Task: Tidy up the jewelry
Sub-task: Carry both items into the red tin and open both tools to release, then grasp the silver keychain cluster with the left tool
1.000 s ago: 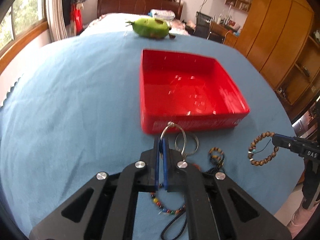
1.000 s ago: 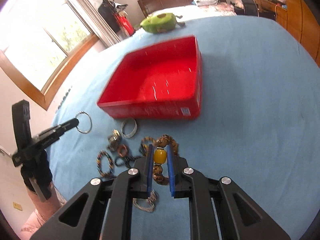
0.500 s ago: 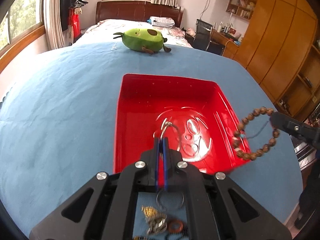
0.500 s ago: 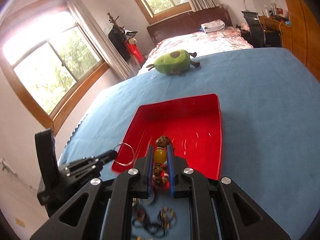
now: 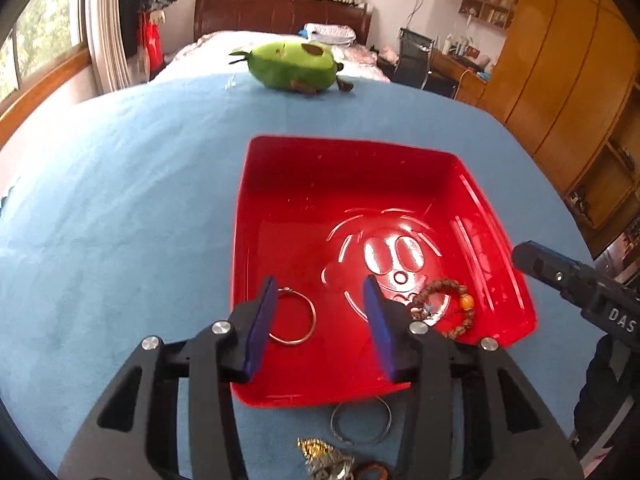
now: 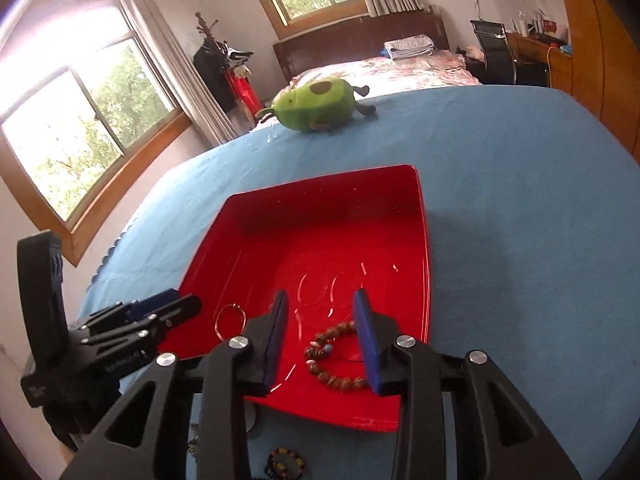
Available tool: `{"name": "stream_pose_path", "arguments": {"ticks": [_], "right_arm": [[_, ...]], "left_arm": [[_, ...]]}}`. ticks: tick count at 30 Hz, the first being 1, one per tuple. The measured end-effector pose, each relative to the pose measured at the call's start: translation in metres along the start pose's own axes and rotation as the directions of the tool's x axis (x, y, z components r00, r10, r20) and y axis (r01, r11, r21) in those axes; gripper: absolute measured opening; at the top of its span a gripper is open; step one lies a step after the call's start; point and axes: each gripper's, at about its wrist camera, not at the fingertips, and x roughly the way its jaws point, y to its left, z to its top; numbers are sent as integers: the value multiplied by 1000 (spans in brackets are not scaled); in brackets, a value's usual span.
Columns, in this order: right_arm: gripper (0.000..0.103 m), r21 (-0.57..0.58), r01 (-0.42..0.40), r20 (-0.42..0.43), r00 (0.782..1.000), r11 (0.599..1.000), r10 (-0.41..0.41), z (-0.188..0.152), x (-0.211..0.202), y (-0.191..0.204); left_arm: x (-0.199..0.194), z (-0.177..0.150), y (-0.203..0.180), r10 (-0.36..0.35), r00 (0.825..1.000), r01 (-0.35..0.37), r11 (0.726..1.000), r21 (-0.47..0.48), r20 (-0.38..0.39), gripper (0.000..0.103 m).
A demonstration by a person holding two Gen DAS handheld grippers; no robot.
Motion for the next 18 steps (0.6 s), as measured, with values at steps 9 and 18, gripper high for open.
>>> {"name": "stream_pose_path", "arguments": {"ticks": [9, 18], "right_arm": [[35, -1, -83, -22, 996, 997, 83, -49, -28, 3], [39, 4, -48, -59, 997, 999, 49, -102, -28, 9]], "left_arm": [[-48, -45, 3, 4, 1000, -4, 998, 61, 2, 46], [-52, -106, 31, 73, 997, -73, 997, 0, -5, 78]]}}
